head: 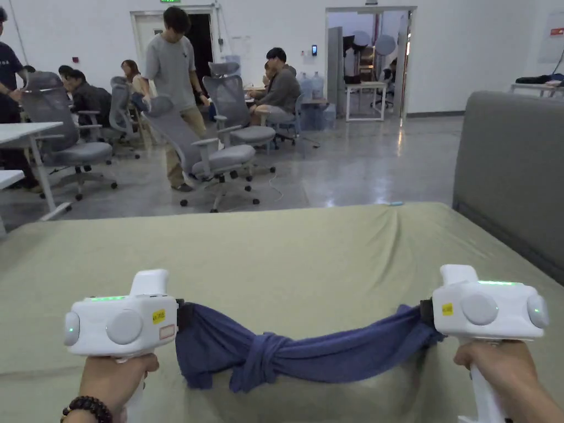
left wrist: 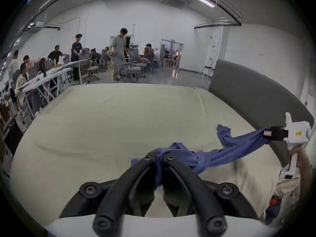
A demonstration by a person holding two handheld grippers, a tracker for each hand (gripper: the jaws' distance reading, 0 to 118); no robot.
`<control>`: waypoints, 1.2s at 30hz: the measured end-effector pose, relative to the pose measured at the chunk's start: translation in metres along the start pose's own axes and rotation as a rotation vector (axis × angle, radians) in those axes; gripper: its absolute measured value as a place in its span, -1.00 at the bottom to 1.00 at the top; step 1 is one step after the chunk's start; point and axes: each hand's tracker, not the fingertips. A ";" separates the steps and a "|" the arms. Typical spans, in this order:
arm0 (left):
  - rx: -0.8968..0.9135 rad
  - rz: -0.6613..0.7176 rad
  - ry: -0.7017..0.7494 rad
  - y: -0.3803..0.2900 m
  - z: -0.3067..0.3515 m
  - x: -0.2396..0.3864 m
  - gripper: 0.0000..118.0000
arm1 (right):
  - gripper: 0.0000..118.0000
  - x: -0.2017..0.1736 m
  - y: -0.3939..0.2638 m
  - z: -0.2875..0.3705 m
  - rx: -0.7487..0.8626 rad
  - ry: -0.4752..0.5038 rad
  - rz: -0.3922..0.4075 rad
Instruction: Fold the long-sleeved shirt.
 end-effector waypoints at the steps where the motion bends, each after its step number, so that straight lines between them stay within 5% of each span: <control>1: 0.009 -0.021 0.003 -0.015 0.013 0.005 -1.00 | -0.97 0.000 -0.017 0.009 -0.017 0.007 0.033; 7: -0.043 -0.124 0.109 -0.138 0.075 0.031 -1.00 | -0.97 0.006 -0.134 0.059 -0.122 0.002 0.023; 17: -0.249 0.026 0.147 -0.273 0.064 0.019 -0.99 | -0.97 -0.002 -0.244 0.031 -0.365 -0.063 0.170; 18: -0.248 0.031 0.142 -0.273 0.065 0.018 -0.96 | -0.83 -0.004 -0.241 0.032 -0.356 -0.068 0.178; 20: -0.212 0.032 0.167 -0.265 0.070 0.020 -0.40 | -0.04 -0.003 -0.234 0.042 -0.342 -0.077 0.179; 21: -0.198 0.036 0.156 -0.259 0.074 0.019 0.31 | 0.64 -0.002 -0.230 0.051 -0.327 -0.087 0.181; 22: -0.201 0.042 0.156 -0.253 0.080 0.021 0.73 | 0.87 0.000 -0.226 0.062 -0.306 -0.088 0.159; 27: -0.089 0.088 0.105 -0.226 0.112 0.025 0.95 | 0.87 0.006 -0.202 0.110 -0.160 -0.042 0.090; 29: -0.090 0.118 0.112 -0.218 0.115 0.025 0.89 | 0.60 0.007 -0.197 0.118 -0.154 -0.025 0.073; 30: -0.085 0.122 0.103 -0.218 0.118 0.026 0.38 | -0.20 0.006 -0.196 0.120 -0.154 -0.018 0.071; 31: -0.072 0.126 0.091 -0.216 0.119 0.026 -0.67 | -0.98 0.004 -0.196 0.118 -0.159 -0.017 0.059; 32: -0.080 0.123 0.106 -0.214 0.116 0.028 -1.00 | -1.00 0.003 -0.193 0.118 -0.126 -0.016 0.065; 36: -0.097 0.103 0.123 -0.212 0.120 0.040 -1.00 | -1.00 0.002 -0.199 0.115 -0.170 0.007 0.061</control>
